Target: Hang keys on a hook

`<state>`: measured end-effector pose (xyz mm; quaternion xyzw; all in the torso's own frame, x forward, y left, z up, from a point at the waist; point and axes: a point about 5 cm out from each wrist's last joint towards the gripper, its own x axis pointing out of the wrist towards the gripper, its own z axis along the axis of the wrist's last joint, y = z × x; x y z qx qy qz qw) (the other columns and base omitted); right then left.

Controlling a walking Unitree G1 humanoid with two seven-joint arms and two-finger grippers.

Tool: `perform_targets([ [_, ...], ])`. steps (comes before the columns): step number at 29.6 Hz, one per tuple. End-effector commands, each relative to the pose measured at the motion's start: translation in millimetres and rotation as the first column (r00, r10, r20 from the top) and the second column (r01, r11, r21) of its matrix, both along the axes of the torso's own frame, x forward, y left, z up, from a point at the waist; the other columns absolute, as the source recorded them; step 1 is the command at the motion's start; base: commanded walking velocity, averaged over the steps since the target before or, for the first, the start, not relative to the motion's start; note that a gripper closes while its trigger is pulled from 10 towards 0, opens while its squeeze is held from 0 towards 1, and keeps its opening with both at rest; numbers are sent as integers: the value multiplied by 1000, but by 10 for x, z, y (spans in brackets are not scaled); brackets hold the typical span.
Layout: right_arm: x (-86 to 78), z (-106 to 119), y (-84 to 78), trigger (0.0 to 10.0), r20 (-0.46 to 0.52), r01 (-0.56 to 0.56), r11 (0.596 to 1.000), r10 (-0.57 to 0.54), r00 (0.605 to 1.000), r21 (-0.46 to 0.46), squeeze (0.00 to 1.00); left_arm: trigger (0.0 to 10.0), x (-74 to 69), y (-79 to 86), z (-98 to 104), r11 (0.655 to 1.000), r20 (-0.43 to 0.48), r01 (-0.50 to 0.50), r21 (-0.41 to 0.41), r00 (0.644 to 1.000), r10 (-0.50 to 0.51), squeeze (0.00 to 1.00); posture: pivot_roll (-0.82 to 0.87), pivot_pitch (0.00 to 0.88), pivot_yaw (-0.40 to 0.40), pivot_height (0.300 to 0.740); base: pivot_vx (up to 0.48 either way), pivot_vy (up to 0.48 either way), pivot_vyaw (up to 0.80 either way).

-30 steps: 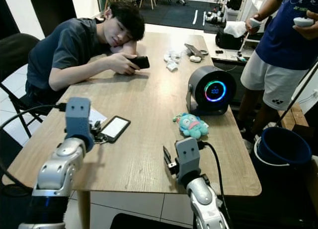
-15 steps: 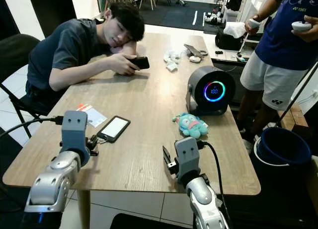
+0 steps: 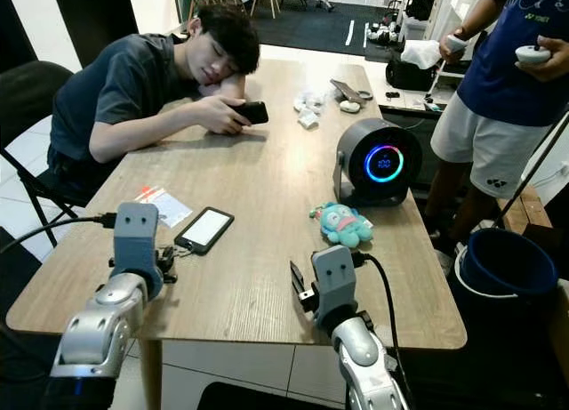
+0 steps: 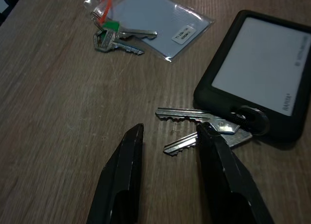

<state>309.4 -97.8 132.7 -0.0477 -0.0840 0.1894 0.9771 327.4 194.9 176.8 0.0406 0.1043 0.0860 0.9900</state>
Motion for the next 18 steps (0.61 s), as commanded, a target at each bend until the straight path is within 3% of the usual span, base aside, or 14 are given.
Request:
perform_targets([
  [1, -28, -85, -7, 10000, -30, 2, 1000, -2, 1000, -6, 0, 10000, 4, 1, -68, 1000, -21, -10, -8, 1000, 10, 0, 113, 226, -32, 740, 0, 0, 0],
  [10, -22, -76, -10, 10000, -28, 3, 1000, -3, 1000, -6, 0, 10000, -17, -11, -79, 1000, -25, -8, -26, 1000, 8, 0, 112, 225, -32, 740, 0, 0, 0],
  [16, -26, -81, -20, 10000, -30, 4, 1000, -4, 1000, -7, 0, 10000, -83, 29, 83, 984, 31, 11, -179, 1000, -6, 0, 118, 224, -35, 740, 0, 0, 0],
  [18, -22, -85, -17, 10000, -31, 0, 1000, -1, 1000, -8, 0, 10000, -113, -71, 210, 980, 75, 67, -185, 996, -54, 0, 121, 221, -39, 740, 0, 0, 0],
])
